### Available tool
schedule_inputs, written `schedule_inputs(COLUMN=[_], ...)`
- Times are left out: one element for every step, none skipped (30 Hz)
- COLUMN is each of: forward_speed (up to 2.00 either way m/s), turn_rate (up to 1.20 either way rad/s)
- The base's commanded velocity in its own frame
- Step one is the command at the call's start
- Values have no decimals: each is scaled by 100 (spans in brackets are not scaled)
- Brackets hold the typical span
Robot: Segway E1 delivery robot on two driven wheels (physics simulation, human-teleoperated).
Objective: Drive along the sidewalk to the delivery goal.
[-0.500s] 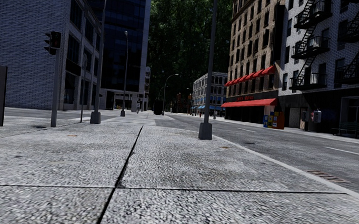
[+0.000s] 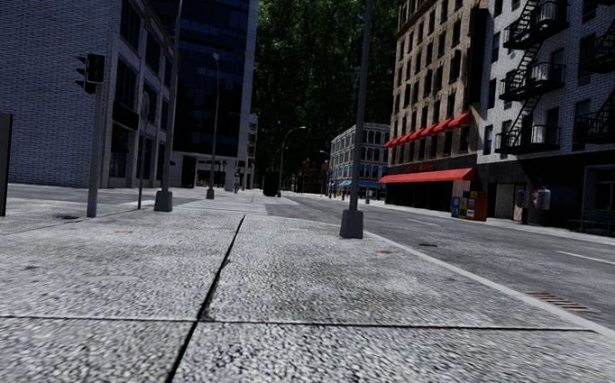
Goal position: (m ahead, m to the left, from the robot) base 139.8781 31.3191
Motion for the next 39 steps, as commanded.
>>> schedule_inputs(forward_speed=[0, 0, 0, 0, 0, 0, 0, 0, 0, 0, 0, 0, 0, 0, 0, 70, 200, 200, 200, 200, 200, 200, 200, 200, 200, 200, 200, 200, 200, 200, 200, 200, 200, 200, 200, 200, 200, 200, 200], turn_rate=[0, 0, 0, 0, 0, 0, 0, 0, 0, 0, 0, 0, 0, 0, 0, 0, 0, 0, 0, 0, 0, 0, 0, 0, 0, 0, 0, 0, 0, 0, 10, 12, 13, 14, 19, 19, 20, 20, 21])
